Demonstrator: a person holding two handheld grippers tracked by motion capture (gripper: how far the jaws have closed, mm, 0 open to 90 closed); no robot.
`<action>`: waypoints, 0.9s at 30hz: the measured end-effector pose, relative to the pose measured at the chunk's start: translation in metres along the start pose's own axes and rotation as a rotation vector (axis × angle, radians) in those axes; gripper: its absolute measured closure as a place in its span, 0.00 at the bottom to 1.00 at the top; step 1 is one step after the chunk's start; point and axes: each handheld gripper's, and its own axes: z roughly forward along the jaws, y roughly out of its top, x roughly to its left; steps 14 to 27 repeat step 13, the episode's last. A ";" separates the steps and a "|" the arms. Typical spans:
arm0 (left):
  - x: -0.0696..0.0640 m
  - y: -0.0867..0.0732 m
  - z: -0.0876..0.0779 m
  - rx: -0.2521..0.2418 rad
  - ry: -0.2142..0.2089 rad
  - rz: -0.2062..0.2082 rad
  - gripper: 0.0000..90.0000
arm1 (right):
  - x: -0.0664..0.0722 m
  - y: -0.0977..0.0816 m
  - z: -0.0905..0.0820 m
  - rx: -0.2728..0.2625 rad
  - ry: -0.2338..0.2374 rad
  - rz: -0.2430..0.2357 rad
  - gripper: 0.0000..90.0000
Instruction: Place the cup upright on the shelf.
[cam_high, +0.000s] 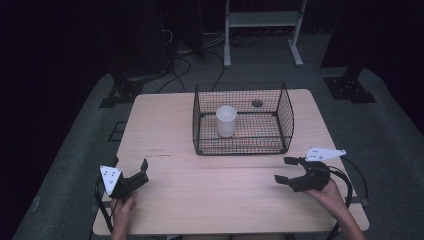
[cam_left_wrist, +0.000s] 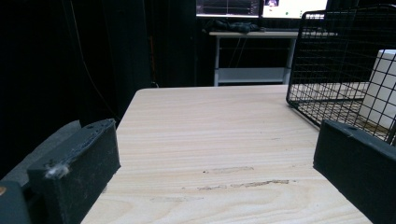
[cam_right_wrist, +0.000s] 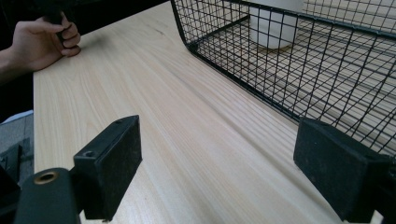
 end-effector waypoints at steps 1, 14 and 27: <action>0.000 0.000 0.000 -0.001 0.000 0.000 0.00 | 0.001 -0.003 0.000 -0.004 -0.010 0.000 0.16; 0.000 0.000 0.001 0.001 0.003 0.002 0.00 | 0.028 -0.035 -0.001 -0.138 -0.053 0.039 0.16; 0.000 0.000 0.001 0.001 0.003 0.002 0.00 | 0.028 -0.035 -0.001 -0.138 -0.053 0.039 0.16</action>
